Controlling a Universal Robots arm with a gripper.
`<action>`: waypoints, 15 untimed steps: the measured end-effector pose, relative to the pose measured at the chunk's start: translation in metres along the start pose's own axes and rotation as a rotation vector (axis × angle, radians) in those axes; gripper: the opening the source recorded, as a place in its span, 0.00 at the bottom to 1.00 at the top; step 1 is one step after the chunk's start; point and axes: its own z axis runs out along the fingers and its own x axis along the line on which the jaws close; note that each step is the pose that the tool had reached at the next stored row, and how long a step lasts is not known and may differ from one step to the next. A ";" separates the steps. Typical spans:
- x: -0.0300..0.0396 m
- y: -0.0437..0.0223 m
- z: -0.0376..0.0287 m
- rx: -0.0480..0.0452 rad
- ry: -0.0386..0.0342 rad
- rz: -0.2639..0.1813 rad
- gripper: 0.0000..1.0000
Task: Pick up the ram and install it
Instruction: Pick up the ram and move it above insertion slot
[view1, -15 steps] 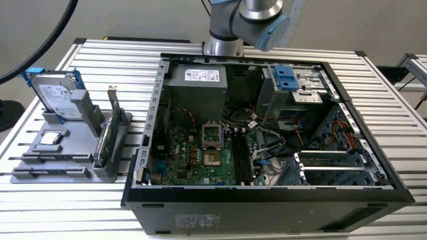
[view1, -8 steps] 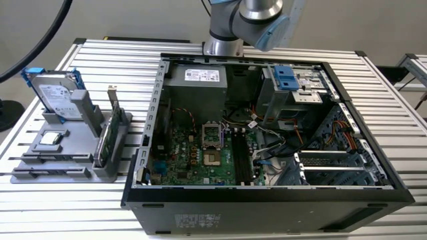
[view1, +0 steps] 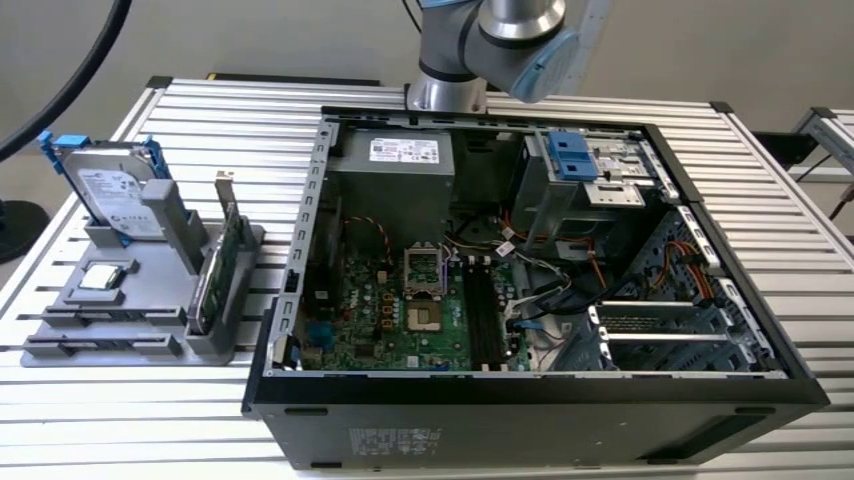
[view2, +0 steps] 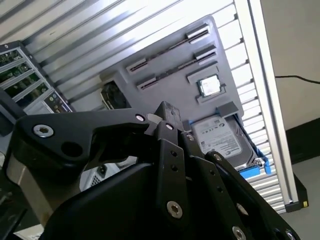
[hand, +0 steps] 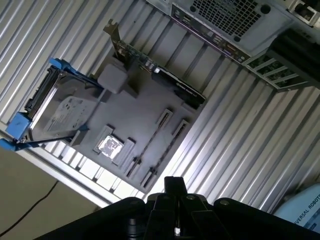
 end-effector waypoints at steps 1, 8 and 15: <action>0.0000 0.0000 0.0000 0.0015 0.0005 0.007 0.00; 0.0000 -0.0001 -0.0001 0.0103 0.0038 0.055 0.00; 0.0002 -0.0002 -0.0001 0.0137 0.0032 0.128 0.00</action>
